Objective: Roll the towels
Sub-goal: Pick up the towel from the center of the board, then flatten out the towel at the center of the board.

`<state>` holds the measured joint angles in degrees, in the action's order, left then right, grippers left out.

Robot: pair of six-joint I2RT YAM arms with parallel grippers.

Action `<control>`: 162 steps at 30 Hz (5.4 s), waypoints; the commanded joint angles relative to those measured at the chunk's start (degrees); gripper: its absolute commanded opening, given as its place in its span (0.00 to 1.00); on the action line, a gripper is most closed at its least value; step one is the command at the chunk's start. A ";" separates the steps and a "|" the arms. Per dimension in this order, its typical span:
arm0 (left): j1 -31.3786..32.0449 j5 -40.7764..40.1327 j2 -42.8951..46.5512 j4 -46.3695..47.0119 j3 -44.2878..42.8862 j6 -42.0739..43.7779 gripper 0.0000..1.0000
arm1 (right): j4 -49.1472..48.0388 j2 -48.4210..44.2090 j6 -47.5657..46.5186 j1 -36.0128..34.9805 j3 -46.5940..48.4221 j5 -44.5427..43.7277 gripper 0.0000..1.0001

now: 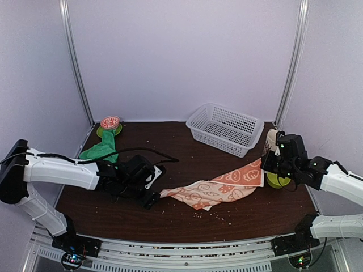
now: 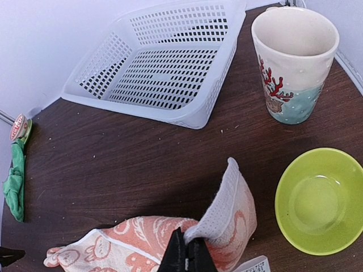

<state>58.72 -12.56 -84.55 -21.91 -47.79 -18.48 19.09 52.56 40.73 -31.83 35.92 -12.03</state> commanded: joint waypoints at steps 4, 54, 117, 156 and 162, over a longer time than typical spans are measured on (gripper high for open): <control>0.21 -0.12 -6.71 4.10 -2.74 2.49 0.71 | -1.24 0.27 0.86 0.38 -0.88 0.51 0.00; -0.28 -4.35 -5.75 4.60 -6.98 2.31 0.00 | -14.45 10.26 9.02 5.36 -5.66 10.72 0.37; 17.28 4.88 1.55 -6.00 3.97 -11.50 0.54 | 0.67 -17.14 8.16 2.84 -11.58 16.52 0.00; 18.45 -21.24 22.42 -14.92 -10.48 -9.42 0.00 | 7.83 -21.50 7.22 2.83 9.15 18.76 0.00; 18.45 -21.20 30.24 -8.53 -15.57 -0.34 0.00 | 13.27 -21.65 8.00 2.79 19.61 20.05 0.00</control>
<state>77.10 -32.03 -58.43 -35.48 -61.39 -24.73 28.73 32.21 48.38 -28.91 52.03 7.27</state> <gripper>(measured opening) 0.005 0.033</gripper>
